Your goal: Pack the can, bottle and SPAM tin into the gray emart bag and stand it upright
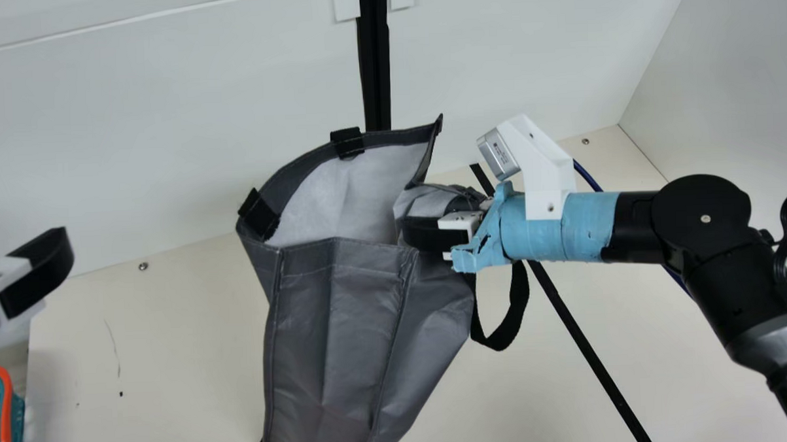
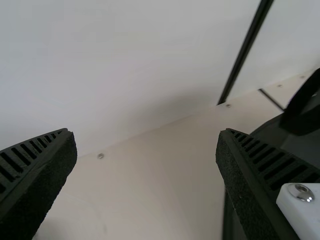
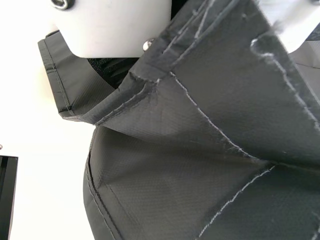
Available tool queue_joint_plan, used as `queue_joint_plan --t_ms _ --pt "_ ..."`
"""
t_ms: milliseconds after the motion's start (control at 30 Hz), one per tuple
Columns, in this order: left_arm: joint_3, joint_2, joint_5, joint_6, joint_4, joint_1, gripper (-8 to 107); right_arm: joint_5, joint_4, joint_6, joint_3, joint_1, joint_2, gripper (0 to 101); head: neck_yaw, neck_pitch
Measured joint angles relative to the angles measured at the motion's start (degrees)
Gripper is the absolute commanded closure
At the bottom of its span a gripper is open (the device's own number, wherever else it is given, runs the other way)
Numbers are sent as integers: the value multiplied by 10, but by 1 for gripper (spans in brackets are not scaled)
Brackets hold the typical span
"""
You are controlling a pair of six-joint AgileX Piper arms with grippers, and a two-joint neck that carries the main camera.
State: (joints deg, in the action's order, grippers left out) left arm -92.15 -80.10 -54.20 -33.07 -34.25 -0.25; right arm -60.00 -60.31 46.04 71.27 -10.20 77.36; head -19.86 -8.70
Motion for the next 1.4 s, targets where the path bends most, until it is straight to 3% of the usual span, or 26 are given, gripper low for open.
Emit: queue_joint_plan --t_ms 533,1133,1400 --pt "77 54 29 115 287 -18 9 0 0 0 0 0 0 101 -1 0" --pt "77 54 30 115 298 -18 9 3 0 -1 -3 3 -2 101 0 0" --pt "77 54 30 115 298 -18 9 5 24 -24 -4 4 -17 101 0 0"
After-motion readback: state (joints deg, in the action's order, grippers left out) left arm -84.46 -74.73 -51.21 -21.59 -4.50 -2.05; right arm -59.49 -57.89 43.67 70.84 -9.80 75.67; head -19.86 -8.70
